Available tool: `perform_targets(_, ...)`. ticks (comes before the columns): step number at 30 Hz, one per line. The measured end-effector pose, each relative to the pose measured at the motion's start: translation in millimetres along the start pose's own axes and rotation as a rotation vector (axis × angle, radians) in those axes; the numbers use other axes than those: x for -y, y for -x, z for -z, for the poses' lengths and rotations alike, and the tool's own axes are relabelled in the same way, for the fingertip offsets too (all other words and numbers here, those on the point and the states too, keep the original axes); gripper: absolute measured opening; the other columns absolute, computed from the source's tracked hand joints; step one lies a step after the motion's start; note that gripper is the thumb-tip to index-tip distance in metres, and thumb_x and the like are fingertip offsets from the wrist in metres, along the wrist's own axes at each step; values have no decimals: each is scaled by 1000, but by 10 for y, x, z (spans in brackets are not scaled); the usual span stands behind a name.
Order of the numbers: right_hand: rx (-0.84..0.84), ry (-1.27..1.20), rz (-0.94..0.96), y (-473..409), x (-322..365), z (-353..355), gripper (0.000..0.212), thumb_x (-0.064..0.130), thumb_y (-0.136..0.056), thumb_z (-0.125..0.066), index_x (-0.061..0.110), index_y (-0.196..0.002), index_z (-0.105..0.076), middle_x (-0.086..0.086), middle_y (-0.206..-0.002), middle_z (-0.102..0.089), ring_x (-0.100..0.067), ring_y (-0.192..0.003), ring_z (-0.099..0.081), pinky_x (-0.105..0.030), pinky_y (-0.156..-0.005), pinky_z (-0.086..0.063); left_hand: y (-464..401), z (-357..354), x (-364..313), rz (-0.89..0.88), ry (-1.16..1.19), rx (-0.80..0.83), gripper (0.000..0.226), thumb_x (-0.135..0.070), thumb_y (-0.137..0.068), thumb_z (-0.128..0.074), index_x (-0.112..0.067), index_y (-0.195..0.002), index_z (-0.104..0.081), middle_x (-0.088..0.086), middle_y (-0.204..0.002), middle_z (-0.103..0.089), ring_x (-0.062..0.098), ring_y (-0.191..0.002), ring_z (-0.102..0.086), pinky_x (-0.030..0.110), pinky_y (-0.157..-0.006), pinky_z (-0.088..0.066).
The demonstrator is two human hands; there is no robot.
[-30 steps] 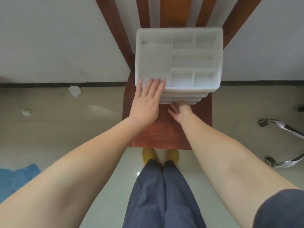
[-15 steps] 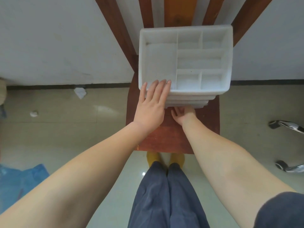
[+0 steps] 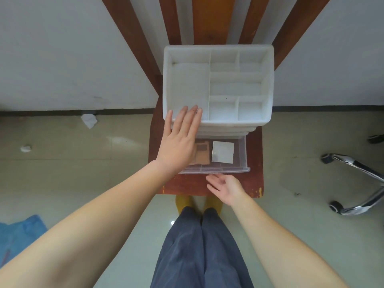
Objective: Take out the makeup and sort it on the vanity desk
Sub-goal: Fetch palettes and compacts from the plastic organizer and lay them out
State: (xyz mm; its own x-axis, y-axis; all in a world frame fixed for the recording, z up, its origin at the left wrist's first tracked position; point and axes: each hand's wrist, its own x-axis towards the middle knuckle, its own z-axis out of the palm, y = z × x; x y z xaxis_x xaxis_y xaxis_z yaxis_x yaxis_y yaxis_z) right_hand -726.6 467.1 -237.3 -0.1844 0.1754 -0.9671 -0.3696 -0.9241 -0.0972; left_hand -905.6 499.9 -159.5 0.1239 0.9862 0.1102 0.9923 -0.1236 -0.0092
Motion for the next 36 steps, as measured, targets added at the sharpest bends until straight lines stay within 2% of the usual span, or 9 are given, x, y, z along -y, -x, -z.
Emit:
perform_targets(2, 32, 571, 52, 158, 168, 1, 30, 6, -98, -37, -1, -122, -53, -9, -106, -67, -19, -95, -67, -28, -78, -54, 130, -58, 1, -151, 109, -48, 70, -5, -75, -51, -4, -142, -30, 16, -145, -37, 32, -136, -30, 55, -113, -15)
perform_targets(5, -40, 1195, 517, 221, 539, -60, 24, 11, -96, -41, 15, -104, -64, -1, -98, -70, -8, -83, -68, -12, -66, -52, 392, -273, -79, -425, 299, 114, 44, -3, -79, -54, -2, -123, -55, 19, -123, -57, 35, -114, -54, 45, -97, -45)
perform_targets(7, -96, 1593, 776, 121, 746, -131, 24, 16, -94, -45, 18, -111, -61, -3, -117, -62, -19, -104, -61, -24, -82, -52, 421, -453, -163, -248, 350, 390, 37, -10, -85, -55, -6, -123, -55, 15, -122, -57, 34, -111, -55, 39, -87, -49)
perform_targets(12, -109, 2327, 811, -402, 852, -213, 51, 36, -87, -60, 13, -129, -41, -11, -145, -27, -31, -132, -29, -43, -105, -30, 172, -1039, -259, 127, 242, 631, 78, -29, -81, -64, -20, -146, -20, 8, -149, -26, 28, -139, -20, 39, -114, -17)
perform_targets(15, -173, 2435, 900, -563, 804, -219, 64, 37, -83, -63, 12, -135, -34, -14, -142, -29, -32, -133, -25, -46, -104, -28, 164, -1263, -271, 144, 171, 703, 94, -31, -78, -69, -20, -148, -8, 12, -152, -15, 29, -142, -11, 42, -116, -7)
perform_targets(19, -159, 2426, 987, -536, 734, -222, 56, 24, -82, -59, 10, -131, -36, -20, -136, -35, -36, -126, -33, -45, -97, -34, 182, -1302, -260, 63, 84, 637, 101, -38, -73, -73, -15, -149, -9, 14, -144, -27, 32, -132, -27, 40, -111, -20)
perform_targets(26, -40, 1813, 1051, 144, 693, -33, 65, 50, -77, -58, 20, -131, -37, -11, -125, -47, -28, -112, -48, -35, -84, -47, 339, -636, -216, 235, 549, 619, 96, -48, -69, -66, -27, -146, -13, 16, -121, -43, 36, -113, -42, 38, -87, -44)
perform_targets(32, 174, 1799, 327, 400, 338, 335, 82, 57, -79, -55, 23, -147, -26, -7, -138, -47, -20, -123, -49, -26, -95, -40, 958, -365, -259, 423, 1051, 1327, 98, -49, -73, -65, -22, -149, -10, 6, -149, -33, 20, -127, -43, 34, -106, -37)
perform_targets(36, 66, 1801, 177, 221, 265, 266, 94, 50, -78, -56, 21, -151, -4, -8, -123, -54, -19, -99, -60, -27, -80, -47, 984, -585, -258, 523, 989, 1388, 105, -42, -79, -67, -22, -149, 9, 9, -153, -23, 26, -132, -37, 38, -109, -33)
